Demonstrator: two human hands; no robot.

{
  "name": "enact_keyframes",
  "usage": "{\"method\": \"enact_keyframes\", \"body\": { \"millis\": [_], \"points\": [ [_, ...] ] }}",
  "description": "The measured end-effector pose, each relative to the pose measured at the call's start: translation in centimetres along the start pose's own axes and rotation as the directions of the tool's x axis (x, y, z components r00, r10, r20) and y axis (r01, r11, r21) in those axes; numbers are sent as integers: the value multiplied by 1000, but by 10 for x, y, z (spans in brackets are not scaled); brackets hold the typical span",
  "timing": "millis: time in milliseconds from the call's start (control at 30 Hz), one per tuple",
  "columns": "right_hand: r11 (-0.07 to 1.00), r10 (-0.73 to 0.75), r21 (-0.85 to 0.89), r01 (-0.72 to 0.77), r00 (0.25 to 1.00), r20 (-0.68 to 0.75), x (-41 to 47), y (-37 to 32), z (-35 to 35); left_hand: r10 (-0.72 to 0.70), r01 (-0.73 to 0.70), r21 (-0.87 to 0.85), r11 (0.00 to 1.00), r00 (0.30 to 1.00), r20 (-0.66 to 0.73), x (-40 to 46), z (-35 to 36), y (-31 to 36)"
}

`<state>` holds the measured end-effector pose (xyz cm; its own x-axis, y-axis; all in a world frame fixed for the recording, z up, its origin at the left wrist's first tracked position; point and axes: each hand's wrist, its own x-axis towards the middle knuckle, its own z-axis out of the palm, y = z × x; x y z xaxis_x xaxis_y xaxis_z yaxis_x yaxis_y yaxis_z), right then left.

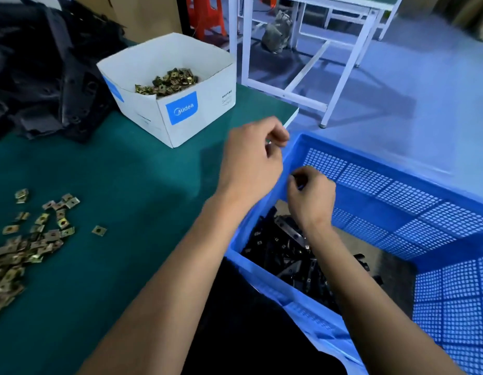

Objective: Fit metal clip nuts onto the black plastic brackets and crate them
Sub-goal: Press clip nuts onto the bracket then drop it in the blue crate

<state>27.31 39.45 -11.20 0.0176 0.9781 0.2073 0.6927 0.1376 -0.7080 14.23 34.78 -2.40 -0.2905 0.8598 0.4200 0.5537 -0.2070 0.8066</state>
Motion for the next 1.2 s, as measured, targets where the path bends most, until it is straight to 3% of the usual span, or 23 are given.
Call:
{"method": "enact_keyframes", "body": {
  "millis": [67, 200, 333, 433, 533, 633, 733, 867, 1000, 1100, 1200],
  "points": [
    [965, -251, 76, 250, 968, 1, -17, -62, 1, -6, -1, -56, 998, 991, -132, 6, -40, 4],
    [793, -604, 143, 592, 794, 67, -58, -170, 14, -52, 50, -14, 999, 920, -389, -7, -119, -12],
    [698, -693, 198, 688, 581, 426, -89, -244, 48, -51, 129, 86, 988, 794, -606, -46, -209, -42],
    [647, -682, 277, 710, 377, 627, -122, -284, 80, -90, 338, 180, 924, 649, -755, -93, -277, -62],
    [503, -685, 297, 812, 165, 709, -166, -320, 108, -52, 587, 294, 754, 501, -864, -149, -343, -77],
    [315, -729, 293, 903, 33, 684, -204, -344, 129, 20, 787, 366, 496, 411, -911, -205, -392, -89],
    [210, -721, 329, 921, -81, 689, -233, -357, 143, -47, 902, 295, 314, 325, -944, -245, -423, -102],
    [242, -699, 463, 853, -178, 693, -241, -359, 158, -255, 934, 228, 275, 299, -919, -254, -437, -119],
    [189, -726, 532, 825, -248, 642, -234, -353, 160, -232, 909, 272, 316, 352, -907, -250, -435, -126],
    [201, -774, 567, 799, -226, 591, -233, -346, 163, -221, 889, 263, 376, 361, -906, -254, -438, -129],
    [301, -829, 654, 694, -149, 540, -231, -340, 166, -215, 874, 250, 417, 362, -907, -252, -435, -128]
  ]
}}
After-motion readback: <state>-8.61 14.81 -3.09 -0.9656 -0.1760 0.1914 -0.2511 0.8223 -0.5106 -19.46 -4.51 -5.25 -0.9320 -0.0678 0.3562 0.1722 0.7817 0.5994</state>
